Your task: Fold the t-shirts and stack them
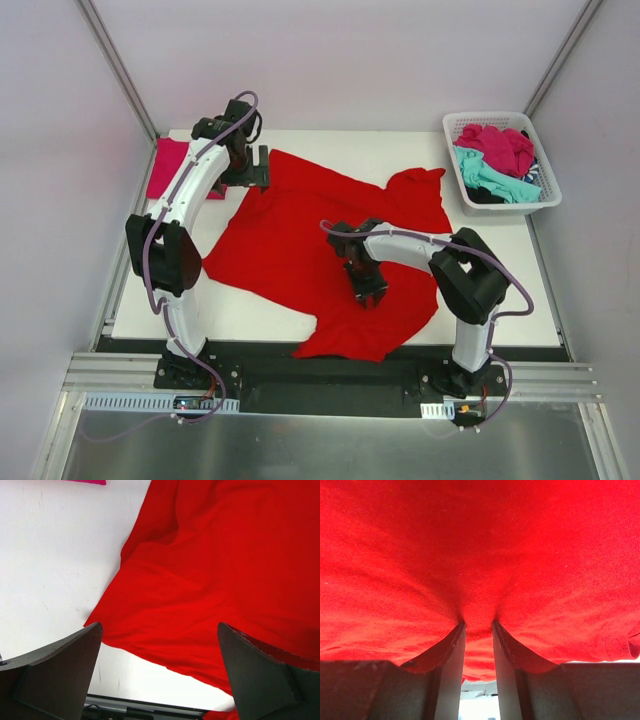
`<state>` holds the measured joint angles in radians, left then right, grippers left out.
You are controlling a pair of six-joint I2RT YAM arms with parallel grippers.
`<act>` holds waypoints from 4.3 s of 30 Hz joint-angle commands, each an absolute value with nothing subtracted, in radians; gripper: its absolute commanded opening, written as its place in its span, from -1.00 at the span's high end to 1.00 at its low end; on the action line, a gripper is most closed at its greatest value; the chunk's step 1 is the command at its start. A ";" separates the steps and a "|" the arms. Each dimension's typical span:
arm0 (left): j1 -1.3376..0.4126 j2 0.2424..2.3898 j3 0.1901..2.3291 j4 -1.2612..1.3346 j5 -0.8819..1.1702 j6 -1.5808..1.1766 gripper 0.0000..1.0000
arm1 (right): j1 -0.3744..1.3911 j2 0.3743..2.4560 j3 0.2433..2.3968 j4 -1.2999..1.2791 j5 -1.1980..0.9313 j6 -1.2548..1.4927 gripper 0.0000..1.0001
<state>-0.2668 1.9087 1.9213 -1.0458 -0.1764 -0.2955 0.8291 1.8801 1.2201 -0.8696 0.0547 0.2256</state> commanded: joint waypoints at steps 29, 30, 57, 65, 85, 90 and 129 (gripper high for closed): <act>-0.258 1.845 1.901 -1.069 -0.198 -0.276 -0.98 | 0.486 1.870 1.172 -0.861 0.126 0.103 0.36; -0.258 1.845 1.899 -1.071 -0.196 -0.276 -0.98 | 0.482 1.870 1.173 -0.864 0.124 0.101 0.36; -0.394 1.769 1.744 -1.069 -0.124 -0.290 -0.98 | 0.457 1.689 1.275 -0.974 0.110 0.098 0.36; -0.551 1.715 1.563 -1.043 -0.095 -0.301 -0.98 | 0.574 1.552 1.206 -0.999 0.100 0.185 0.34; -0.598 1.629 1.322 -0.957 -0.104 -0.400 -0.98 | 0.663 1.439 0.989 -0.928 0.192 0.305 0.35; -0.571 1.741 1.527 -0.979 -0.129 -0.396 -0.98 | 0.600 1.597 1.190 -0.936 0.176 0.247 0.36; -0.285 2.407 2.255 -0.963 0.057 -0.457 -0.98 | 0.048 2.118 1.739 -1.003 0.104 0.086 0.36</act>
